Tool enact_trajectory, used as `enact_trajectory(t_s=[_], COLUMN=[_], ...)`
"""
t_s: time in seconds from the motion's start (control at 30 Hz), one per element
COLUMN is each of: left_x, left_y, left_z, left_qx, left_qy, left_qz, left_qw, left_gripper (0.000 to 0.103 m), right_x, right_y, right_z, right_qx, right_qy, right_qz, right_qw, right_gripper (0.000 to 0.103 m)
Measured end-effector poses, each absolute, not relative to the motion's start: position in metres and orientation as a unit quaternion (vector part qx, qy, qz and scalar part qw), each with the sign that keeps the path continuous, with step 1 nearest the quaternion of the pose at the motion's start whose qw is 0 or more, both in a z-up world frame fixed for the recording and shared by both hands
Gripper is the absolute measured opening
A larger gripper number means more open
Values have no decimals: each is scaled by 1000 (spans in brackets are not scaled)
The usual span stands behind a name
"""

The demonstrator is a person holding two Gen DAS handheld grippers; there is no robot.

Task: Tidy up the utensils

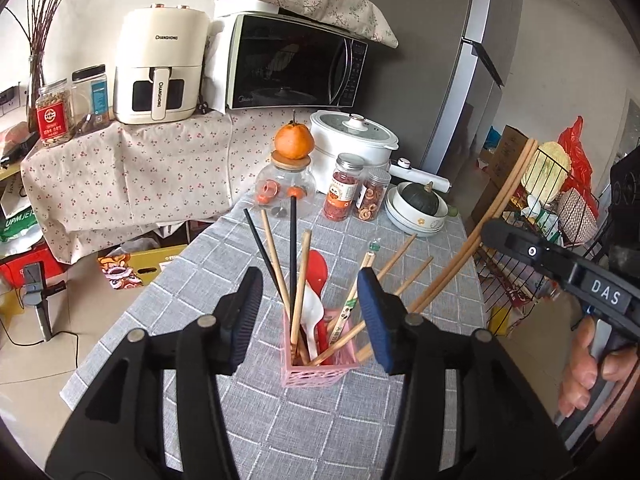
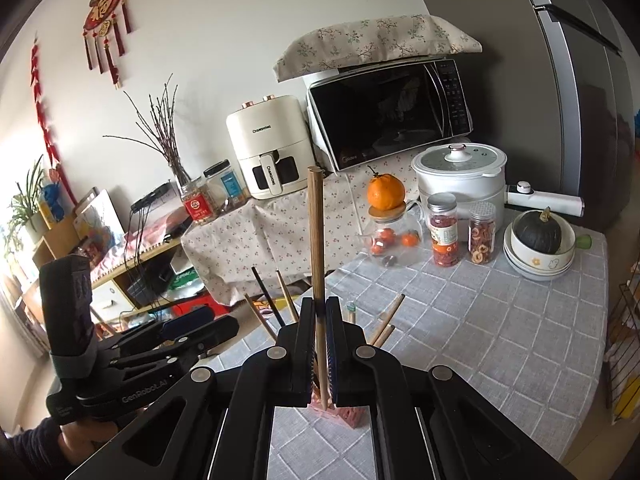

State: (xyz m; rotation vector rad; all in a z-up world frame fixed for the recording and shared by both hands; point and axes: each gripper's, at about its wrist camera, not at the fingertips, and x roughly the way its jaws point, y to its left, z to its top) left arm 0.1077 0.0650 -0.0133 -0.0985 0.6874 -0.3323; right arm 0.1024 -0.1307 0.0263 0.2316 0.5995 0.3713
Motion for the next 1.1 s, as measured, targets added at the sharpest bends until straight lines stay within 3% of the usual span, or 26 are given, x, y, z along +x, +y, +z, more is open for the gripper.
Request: enact_trajectory(t_s=[0.47, 0.67, 0.73, 0.9, 1.1], left_x=[103, 99, 97, 89, 73], left_y=[75, 74, 72, 71, 61], left_z=[-26, -22, -20, -15, -9], left_qx=[-40, -46, -45, -56, -57], left_qy=[366, 373, 375, 387, 401], left_qz=[-148, -140, -135, -121, -102], left_qw=[918, 916, 916, 912, 909], left_gripper=[65, 76, 81, 85, 88], right_x=[119, 114, 108, 90, 64], right_y=[-109, -130, -139, -164, -198], right_z=[-7, -1, 5, 18, 32], right_qx=[70, 100, 103, 106, 111], right_qy=[309, 320, 322, 330, 338], right_qz=[177, 163, 151, 124, 80], right_qw=[932, 928, 929, 930, 931], right_gripper=[7, 26, 40, 47, 62])
